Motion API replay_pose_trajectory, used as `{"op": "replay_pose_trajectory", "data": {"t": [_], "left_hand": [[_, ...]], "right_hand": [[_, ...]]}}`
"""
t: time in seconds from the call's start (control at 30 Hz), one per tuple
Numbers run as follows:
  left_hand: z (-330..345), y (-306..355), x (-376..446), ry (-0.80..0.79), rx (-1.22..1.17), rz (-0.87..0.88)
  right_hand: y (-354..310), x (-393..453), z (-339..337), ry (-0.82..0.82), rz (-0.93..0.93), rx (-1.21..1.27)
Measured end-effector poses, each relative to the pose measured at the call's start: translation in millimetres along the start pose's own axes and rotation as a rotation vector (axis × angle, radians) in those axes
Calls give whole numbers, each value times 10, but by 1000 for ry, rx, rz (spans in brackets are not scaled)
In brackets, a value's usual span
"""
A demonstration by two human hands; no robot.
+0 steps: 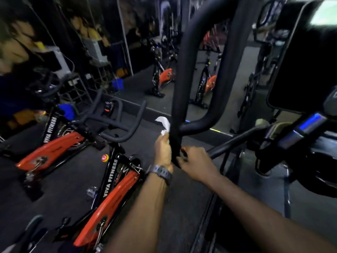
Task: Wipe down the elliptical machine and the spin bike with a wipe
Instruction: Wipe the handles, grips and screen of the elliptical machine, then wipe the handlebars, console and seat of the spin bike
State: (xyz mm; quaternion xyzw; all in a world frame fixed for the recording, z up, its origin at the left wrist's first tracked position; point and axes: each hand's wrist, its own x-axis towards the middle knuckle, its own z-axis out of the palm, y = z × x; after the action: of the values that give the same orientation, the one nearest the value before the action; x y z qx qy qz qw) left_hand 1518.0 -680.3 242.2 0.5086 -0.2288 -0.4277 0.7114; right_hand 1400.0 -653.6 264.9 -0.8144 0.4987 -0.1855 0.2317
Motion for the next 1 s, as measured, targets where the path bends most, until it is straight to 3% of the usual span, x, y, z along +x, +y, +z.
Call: {"op": "replay_pose_trajectory", "data": {"t": [0.1,0.2,0.27,0.53,0.7,1.0], "left_hand": [[50,280,-151,-89,227,51],[-73,590,-284,-132,92,-31],[-235,914,-298,-143,64,18],[-887,2218,-59,56,483,272],[-1136,2321,-87,154,514,217],[-1525,1932,158,253,492,119]], "right_hand": [[-339,-46,-234,78,18,-37],[-753,27,-401,177,-34,-17],[-1022,165,-498,216,-76,7],[-1661,742,-588,200,-174,126],[-1769,1018,-282,125,-200,150],[-1707,1405,345,3,-170,142]]}}
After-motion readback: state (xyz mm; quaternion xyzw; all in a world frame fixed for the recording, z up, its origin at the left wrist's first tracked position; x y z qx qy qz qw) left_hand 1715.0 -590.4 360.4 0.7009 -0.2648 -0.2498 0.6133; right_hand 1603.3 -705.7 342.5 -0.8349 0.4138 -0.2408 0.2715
